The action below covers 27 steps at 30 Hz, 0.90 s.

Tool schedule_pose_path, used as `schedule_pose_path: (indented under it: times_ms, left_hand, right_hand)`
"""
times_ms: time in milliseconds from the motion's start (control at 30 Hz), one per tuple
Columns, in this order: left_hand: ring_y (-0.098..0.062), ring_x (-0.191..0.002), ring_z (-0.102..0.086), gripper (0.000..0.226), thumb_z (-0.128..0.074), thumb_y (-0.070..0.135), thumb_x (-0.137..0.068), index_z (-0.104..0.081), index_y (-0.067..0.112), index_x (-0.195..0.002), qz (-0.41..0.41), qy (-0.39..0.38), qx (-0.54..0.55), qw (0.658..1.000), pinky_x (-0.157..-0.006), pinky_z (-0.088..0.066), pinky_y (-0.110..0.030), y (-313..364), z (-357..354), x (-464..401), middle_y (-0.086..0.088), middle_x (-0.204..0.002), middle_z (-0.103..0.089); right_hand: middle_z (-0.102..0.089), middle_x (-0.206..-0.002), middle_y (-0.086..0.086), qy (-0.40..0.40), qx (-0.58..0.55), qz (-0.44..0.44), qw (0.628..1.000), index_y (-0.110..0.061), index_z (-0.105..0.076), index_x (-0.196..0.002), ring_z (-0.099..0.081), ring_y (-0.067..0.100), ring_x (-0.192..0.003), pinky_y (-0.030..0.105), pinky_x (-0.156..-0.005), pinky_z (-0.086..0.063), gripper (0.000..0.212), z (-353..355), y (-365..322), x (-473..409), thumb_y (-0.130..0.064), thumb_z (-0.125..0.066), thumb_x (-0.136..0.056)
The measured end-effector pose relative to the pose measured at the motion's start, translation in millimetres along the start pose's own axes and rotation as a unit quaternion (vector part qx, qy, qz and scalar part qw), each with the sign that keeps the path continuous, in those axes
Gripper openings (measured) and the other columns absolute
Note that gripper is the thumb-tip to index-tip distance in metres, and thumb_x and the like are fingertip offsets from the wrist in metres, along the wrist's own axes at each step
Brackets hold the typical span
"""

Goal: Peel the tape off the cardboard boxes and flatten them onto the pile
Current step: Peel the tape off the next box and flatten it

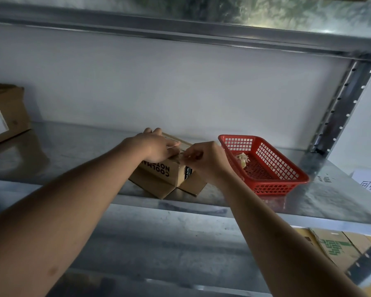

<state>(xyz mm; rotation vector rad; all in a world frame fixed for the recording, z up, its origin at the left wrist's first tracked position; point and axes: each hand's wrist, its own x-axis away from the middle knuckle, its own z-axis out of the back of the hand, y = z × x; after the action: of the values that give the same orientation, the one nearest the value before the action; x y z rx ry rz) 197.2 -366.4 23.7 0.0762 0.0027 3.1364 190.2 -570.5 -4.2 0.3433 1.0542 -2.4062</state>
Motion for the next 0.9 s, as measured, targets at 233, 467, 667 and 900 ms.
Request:
schedule_pose_path:
  times_ms: [233,467,667,900]
  left_hand:
    - [-0.036,-0.146,-0.024,0.058,-0.016,0.076,-0.099,-0.022,0.062,-0.154,0.004,0.022,-0.017,1.000,-0.114,-0.035,-0.055,1.0,-8.6,-1.6,-0.007,-0.158,-0.032]
    - [-0.035,-0.139,-0.030,0.052,-0.016,0.074,-0.099,-0.027,0.066,-0.149,-0.002,0.032,-0.006,0.999,-0.109,-0.037,-0.054,-2.8,-12.3,-4.2,-0.007,-0.149,-0.037]
    - [-0.034,-0.137,-0.028,0.059,-0.013,0.079,-0.095,-0.022,0.066,-0.152,-0.001,0.035,-0.004,0.999,-0.107,-0.033,-0.050,-2.6,-15.5,-5.0,-0.007,-0.147,-0.037]
    - [-0.033,-0.136,-0.027,0.054,-0.015,0.070,-0.099,-0.022,0.065,-0.153,0.012,0.033,-0.003,0.999,-0.107,-0.030,-0.049,-1.4,-16.8,-4.3,-0.007,-0.147,-0.035]
  right_hand:
    - [-0.060,-0.079,-0.015,0.015,-0.031,-0.009,0.999,-0.025,-0.081,-0.085,-0.062,0.009,-0.079,0.034,-0.074,-0.053,0.002,-4.4,0.4,-1.7,-0.024,-0.083,-0.086]
    - [-0.077,-0.092,-0.009,0.047,-0.094,-0.008,0.994,-0.030,-0.080,-0.106,-0.072,0.011,-0.085,0.041,-0.086,-0.060,0.026,-8.7,-1.1,3.3,-0.014,-0.082,-0.085]
    - [-0.079,-0.090,-0.006,0.028,0.043,0.081,0.995,-0.030,-0.083,-0.096,-0.071,0.013,-0.080,0.035,-0.075,-0.059,0.025,-5.0,-13.1,6.1,-0.011,-0.068,-0.092]
    - [-0.078,-0.093,-0.001,0.017,0.092,0.076,0.993,-0.019,-0.080,-0.097,-0.071,0.017,-0.085,0.036,-0.075,-0.060,0.010,-10.5,-12.4,4.9,-0.014,-0.080,-0.089]
